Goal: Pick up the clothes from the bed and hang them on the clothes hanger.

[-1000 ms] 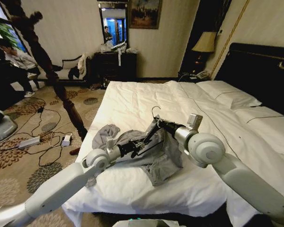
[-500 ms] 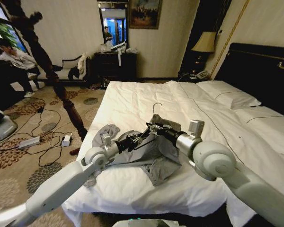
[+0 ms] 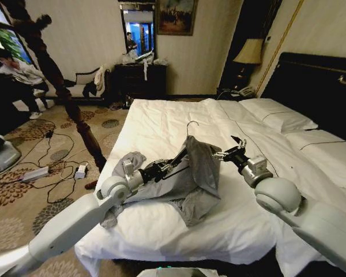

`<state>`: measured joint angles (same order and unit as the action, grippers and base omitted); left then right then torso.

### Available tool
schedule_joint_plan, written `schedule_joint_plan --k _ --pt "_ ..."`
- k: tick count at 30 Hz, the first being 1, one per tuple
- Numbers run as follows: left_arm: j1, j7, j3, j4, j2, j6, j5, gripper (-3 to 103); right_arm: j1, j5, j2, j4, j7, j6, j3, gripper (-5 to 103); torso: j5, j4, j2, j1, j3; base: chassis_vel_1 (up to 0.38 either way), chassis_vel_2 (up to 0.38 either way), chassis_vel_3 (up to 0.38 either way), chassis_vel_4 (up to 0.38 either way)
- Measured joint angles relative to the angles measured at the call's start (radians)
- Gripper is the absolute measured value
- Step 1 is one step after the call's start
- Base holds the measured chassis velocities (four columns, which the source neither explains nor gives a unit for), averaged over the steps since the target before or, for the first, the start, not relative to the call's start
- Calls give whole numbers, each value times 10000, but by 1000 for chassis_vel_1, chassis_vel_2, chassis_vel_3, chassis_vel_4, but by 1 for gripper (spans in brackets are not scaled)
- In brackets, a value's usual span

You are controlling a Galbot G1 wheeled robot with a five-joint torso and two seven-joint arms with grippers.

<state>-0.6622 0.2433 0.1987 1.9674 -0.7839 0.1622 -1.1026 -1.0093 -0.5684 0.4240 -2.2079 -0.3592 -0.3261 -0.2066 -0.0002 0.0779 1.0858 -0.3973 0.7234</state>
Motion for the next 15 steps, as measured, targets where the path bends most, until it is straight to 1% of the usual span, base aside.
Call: schedule_joint_plan --k 1,2,6,7,9,12,14,15 --pt "0 0 2 49 41 -1 -3 17 251 128 79 87 34 2 359 100 2 0 0 0 0 0 0 0 0" --pt "0 0 2 49 41 -1 -3 17 251 128 79 87 34 2 359 100 2 0 0 0 0 0 0 0 0" --pt "-169 18 2 308 262 -11 47 17 1137 607 310 482 93 39 1724 100 3 -4 0 -1 1 0 0 0 0" --pt "-169 18 2 308 262 -11 47 17 1137 607 310 482 93 39 1724 100 3 -4 0 -1 1 0 0 0 0" --pt "-313 46 -83 418 343 -12 68 17 1443 686 381 585 94 50 2066 100 0 1 0 -1 0 0 0 0 0" --pt "-481 134 -211 540 470 -13 92 17 1836 765 411 765 76 45 2320 100 0 -2 0 -1 0 0 0 0 0" --pt "-509 183 -217 584 546 -13 108 17 1986 967 318 892 231 105 2408 100 1 -5 0 -2 0 0 0 0 0" --pt "-494 193 -187 589 574 -15 122 17 2004 1110 240 932 342 151 2433 103 1 -3 0 -2 0 0 0 0 0"
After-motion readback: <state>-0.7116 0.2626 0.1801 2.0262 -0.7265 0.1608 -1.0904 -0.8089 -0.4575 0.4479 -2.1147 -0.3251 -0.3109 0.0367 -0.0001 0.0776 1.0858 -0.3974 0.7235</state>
